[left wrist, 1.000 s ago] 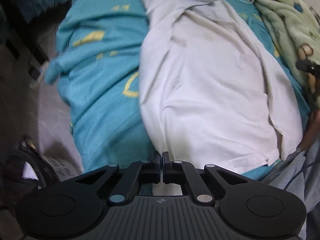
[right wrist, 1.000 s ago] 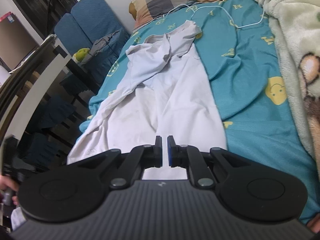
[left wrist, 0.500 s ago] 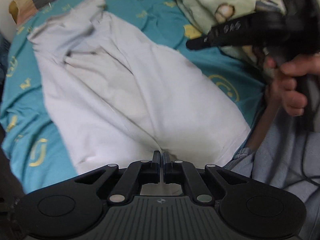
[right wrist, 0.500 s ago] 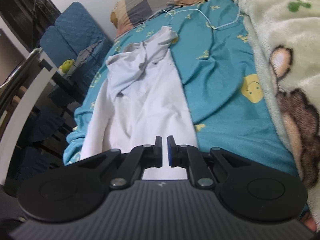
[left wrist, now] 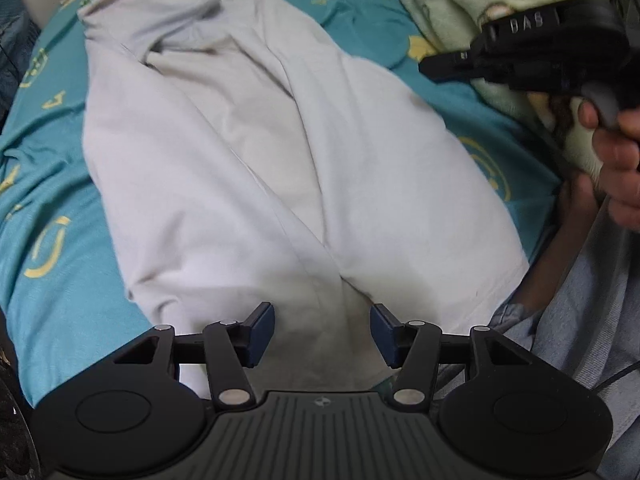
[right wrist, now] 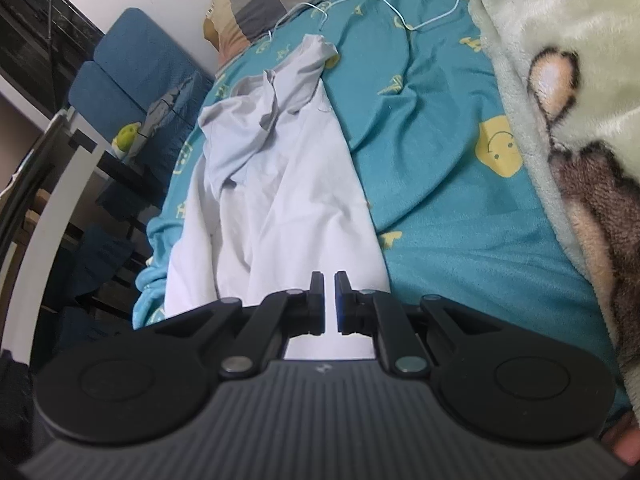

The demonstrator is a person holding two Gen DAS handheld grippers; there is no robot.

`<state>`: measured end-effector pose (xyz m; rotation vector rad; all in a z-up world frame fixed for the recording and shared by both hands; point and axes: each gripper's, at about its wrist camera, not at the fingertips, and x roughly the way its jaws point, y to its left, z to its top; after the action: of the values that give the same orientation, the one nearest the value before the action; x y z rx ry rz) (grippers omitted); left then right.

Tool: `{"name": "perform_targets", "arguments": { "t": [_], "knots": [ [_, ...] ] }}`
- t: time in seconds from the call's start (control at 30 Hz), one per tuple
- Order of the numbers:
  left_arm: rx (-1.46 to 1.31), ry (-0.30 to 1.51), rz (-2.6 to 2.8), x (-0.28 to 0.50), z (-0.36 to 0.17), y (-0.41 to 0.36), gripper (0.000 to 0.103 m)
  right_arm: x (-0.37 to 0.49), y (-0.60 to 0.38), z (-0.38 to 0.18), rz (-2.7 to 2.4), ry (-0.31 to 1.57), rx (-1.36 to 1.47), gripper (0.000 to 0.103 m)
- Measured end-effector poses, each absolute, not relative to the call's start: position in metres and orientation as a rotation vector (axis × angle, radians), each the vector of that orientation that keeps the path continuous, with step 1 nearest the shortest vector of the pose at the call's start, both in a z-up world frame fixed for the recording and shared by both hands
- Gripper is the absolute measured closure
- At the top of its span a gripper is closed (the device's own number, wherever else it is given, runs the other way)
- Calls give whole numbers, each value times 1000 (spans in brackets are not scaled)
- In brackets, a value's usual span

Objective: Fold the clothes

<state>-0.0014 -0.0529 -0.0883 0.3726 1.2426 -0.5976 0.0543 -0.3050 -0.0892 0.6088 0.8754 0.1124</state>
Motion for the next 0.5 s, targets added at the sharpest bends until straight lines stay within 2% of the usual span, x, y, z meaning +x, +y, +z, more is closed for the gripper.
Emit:
{"name": "perform_targets", "arguments": {
  "t": [0.07,0.1,0.3,0.5],
  "knots": [
    [420,1238,-608,-5,-92,-60,79,55,-303,-91,120,889,598,94],
    [445,1229,-611,-8,-91,-63,100,55,-302,-92,123,895,592,94],
    [444,1057,-627,-28,-45,-59,101,53,-297,-93,141,917,562,94],
    [349,989,-694,-48,-11,-49,102,53,-296,-92,133,915,545,94]
  ]
}}
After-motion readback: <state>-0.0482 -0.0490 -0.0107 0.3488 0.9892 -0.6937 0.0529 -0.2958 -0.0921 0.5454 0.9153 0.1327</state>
